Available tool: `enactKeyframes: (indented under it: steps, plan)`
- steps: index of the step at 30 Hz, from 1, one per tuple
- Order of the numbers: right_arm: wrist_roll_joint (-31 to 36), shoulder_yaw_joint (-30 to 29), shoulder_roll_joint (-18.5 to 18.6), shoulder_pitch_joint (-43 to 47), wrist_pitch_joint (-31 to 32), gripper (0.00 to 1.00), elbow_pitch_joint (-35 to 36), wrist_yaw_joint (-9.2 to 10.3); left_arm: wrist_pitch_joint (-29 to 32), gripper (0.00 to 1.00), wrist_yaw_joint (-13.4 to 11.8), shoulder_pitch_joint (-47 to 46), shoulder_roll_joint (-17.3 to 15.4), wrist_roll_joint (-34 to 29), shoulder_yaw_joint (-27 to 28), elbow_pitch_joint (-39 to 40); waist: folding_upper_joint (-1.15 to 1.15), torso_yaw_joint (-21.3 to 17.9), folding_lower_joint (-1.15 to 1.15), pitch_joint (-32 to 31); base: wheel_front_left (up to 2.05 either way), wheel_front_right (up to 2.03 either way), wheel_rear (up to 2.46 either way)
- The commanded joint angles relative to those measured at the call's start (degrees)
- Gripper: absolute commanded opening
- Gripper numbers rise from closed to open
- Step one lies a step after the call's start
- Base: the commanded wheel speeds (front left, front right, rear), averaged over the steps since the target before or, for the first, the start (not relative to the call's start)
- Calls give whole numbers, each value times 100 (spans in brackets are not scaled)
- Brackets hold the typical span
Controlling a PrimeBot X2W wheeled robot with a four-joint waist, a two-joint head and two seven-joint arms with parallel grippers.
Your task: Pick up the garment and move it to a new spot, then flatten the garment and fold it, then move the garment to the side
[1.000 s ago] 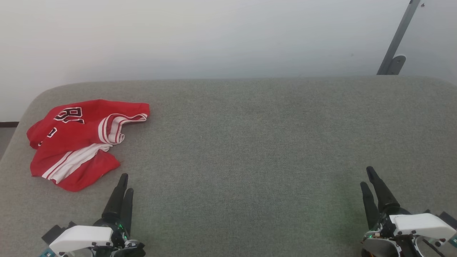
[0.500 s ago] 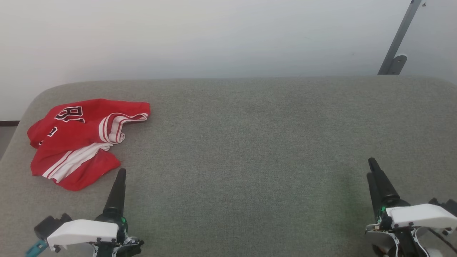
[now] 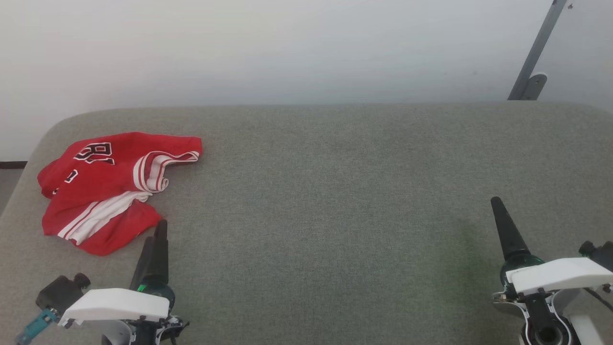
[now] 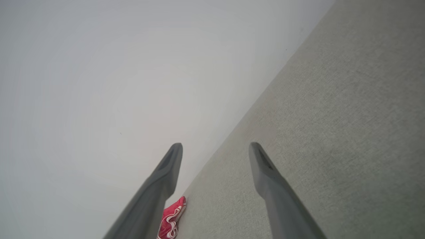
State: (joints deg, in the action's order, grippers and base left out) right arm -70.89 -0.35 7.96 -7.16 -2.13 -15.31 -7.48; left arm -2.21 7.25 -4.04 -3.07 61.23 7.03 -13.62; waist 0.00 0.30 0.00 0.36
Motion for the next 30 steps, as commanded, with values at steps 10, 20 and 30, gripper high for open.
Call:
enactKeyframes:
  steps: [10,20,30]
  plan:
    - [1432,62,158,-178,-254,100,145,-1,-246,100,-43,-95,15,-1358,47,265,0,3,0,12,0,0,0]
    - [2533,101,230,-214,-419,100,154,-1,-410,100,-141,-37,-33,-2393,-109,376,0,7,0,46,0,0,0]
    - [3633,10,238,-318,-583,100,204,-1,-572,100,-362,-22,-204,-3228,-297,451,0,-6,0,116,0,0,0]
